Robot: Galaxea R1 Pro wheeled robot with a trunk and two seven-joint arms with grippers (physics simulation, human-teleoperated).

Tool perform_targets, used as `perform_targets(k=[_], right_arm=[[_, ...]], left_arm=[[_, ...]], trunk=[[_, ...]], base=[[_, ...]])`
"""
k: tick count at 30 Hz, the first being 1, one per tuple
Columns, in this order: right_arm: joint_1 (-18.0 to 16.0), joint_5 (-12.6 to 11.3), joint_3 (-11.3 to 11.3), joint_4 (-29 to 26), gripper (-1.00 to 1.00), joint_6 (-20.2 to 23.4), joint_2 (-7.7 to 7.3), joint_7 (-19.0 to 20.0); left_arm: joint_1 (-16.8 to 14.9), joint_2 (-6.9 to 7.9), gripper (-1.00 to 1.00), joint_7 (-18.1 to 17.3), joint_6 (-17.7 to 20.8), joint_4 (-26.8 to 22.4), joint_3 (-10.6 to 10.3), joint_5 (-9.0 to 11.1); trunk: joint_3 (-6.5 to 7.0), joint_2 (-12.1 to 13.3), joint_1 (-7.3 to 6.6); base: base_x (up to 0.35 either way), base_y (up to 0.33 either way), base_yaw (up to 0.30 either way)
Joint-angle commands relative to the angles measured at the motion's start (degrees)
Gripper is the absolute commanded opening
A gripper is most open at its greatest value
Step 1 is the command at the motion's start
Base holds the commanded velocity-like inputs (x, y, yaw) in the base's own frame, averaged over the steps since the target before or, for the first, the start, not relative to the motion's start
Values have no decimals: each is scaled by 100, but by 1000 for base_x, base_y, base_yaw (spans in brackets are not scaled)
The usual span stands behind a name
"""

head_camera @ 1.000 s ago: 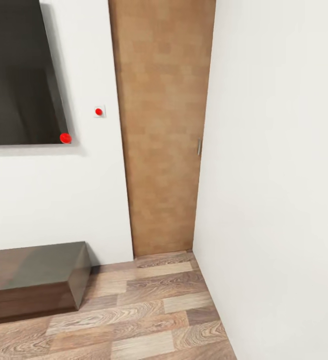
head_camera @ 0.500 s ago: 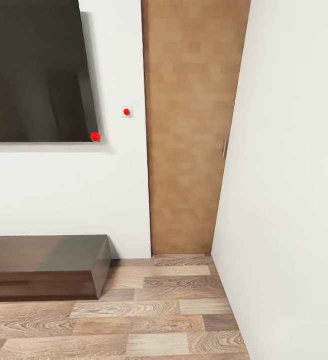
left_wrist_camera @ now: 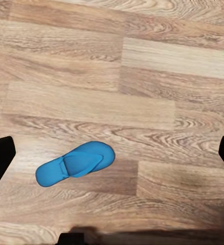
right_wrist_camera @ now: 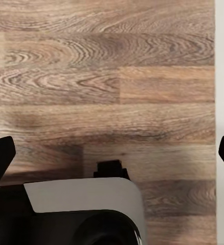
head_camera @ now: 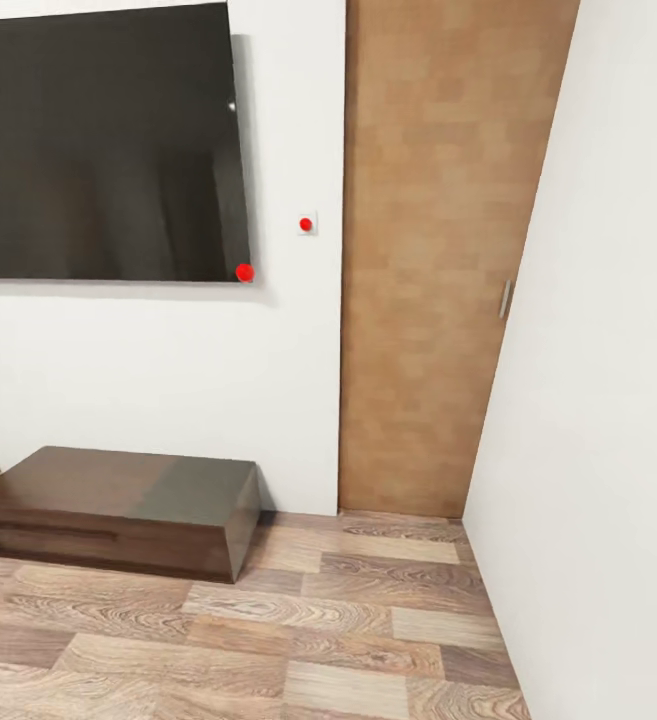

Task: In the bedroom, move the book from the bed onto either nightstand, and place the two sandals side by side next to the bed.

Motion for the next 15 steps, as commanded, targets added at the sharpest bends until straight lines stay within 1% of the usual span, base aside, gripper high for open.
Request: perform_targets(k=[1,12,15], right_arm=[[3,-4,-11,-8,100,-10,2,-2],[3,-4,-11,-7,100,-10,2,-2],[3,-4,-11,-8,100,-10,0,-2]], left_arm=[[0,-1,100,-4,-10,-3,1,3],[1,-1,100,2,-10,-3,1,3],[1,-1,100,2,-10,-3,1,3]], trunk=[[-4,-2,0],[-4,-2,0],[-4,-2,0]], base=[[0,0,283],[1,-1,283],[67,-64,283]])
